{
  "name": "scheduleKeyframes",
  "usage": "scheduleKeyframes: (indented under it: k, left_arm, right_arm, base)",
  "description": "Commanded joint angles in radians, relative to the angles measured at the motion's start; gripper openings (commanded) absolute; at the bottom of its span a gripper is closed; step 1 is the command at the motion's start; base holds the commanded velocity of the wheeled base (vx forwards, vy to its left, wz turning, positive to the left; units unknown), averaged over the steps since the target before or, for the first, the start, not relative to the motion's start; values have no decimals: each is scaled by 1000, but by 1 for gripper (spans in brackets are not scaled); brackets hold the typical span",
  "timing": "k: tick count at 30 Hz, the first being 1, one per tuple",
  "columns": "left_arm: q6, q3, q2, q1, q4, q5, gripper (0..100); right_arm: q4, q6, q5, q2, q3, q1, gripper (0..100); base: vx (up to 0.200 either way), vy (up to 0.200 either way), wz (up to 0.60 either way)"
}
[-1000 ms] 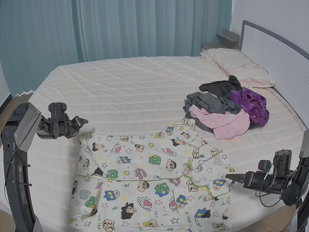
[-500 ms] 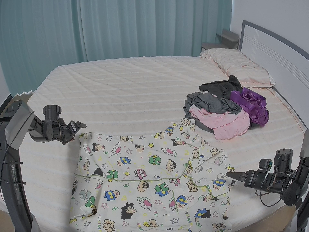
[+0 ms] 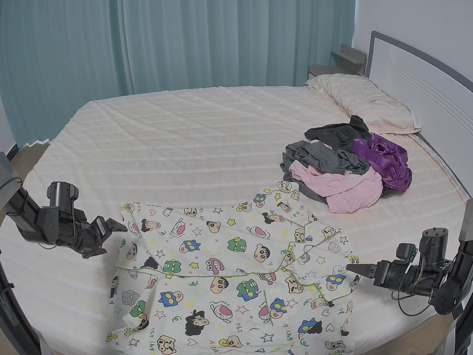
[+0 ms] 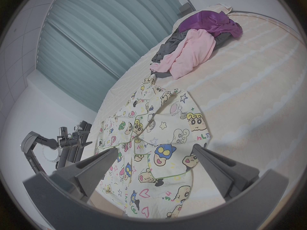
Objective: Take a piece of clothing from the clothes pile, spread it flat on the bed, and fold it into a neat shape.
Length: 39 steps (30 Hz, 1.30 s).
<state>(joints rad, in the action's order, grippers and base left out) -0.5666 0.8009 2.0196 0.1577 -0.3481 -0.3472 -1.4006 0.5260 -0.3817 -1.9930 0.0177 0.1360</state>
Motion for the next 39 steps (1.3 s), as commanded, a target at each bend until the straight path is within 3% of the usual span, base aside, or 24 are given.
scheduleKeyframes:
  k: [1, 8, 15, 20, 27, 39]
  left_arm:
    - [-42, -230, -231, -58, -3, -7, 100]
    - [-136, -370, -242, -138, -35, -35, 100]
    - [-191, -546, -265, -190, -281, 17, 100]
    - [-196, -583, -260, -210, -296, 63, 100]
    - [-196, -592, -255, -210, -296, 63, 100]
    - [-191, -603, -255, -210, -298, 67, 100]
  right_arm:
    - [2, 0, -2, -1, -16, 1, 100]
    - [2, 2, -2, -4, -18, -3, 100]
    - [6, 2, 0, 0, -16, 2, 100]
    - [8, 2, 1, 2, -18, 5, 100]
    - [9, 2, 12, -1, -18, 7, 100]
    - [8, 2, 14, 0, -18, 10, 100]
  base:
    - [0, 0, 0]
    - [0, 0, 0]
    - [0, 0, 0]
    - [0, 0, 0]
    - [-171, 0, 0]
    - [0, 0, 0]
